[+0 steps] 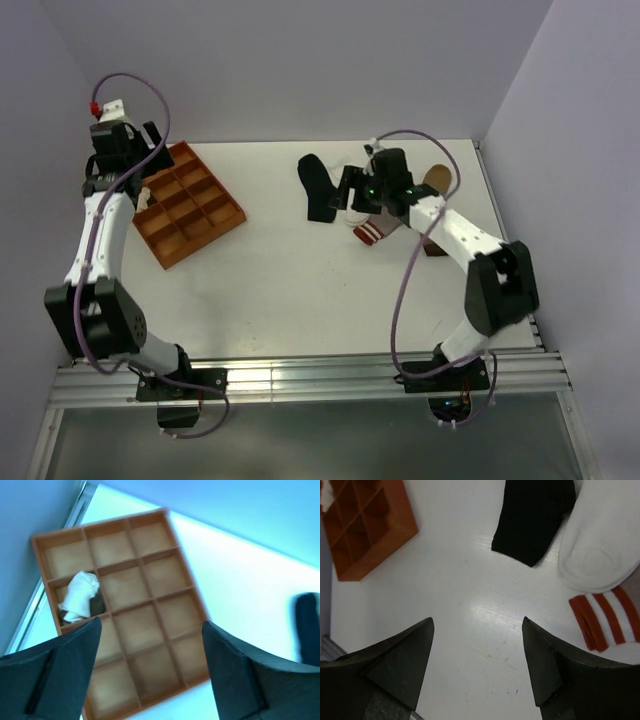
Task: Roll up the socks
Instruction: Place the sock in the storage box, then move the sock to the center of the board, then roll the sock at the center of the board.
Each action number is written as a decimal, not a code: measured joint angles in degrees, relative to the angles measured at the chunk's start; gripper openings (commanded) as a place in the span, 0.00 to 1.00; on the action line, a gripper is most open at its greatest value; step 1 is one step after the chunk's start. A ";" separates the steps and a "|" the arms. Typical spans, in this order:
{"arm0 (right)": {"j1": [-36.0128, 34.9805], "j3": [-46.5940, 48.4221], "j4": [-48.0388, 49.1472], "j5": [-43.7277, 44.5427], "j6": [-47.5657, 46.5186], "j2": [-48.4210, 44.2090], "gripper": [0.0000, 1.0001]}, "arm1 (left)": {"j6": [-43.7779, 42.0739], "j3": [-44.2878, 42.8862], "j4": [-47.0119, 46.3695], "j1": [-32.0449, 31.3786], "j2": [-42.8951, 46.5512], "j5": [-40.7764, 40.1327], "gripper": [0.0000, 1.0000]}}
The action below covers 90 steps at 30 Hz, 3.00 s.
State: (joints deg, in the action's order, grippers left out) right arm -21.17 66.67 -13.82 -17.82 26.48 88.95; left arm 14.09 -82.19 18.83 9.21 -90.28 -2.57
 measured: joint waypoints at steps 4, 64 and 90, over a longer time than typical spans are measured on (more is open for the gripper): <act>-2.62 12.81 -3.06 5.11 -2.89 13.11 0.74 | 3.37 8.37 -1.86 -0.15 15.63 2.91 0.98; -39.43 -1.51 -6.49 30.62 -26.18 14.36 0.54 | 3.61 38.49 1.62 -19.06 40.52 4.22 0.98; -42.05 0.68 -3.23 37.51 -27.78 20.57 0.05 | 3.61 38.49 1.66 -19.08 39.58 3.67 0.98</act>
State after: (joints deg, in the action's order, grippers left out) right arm -63.22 67.35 -17.06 19.68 -1.30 109.51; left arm 17.69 -43.70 20.49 -9.87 -50.70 1.10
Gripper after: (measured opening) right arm 0.139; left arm 0.975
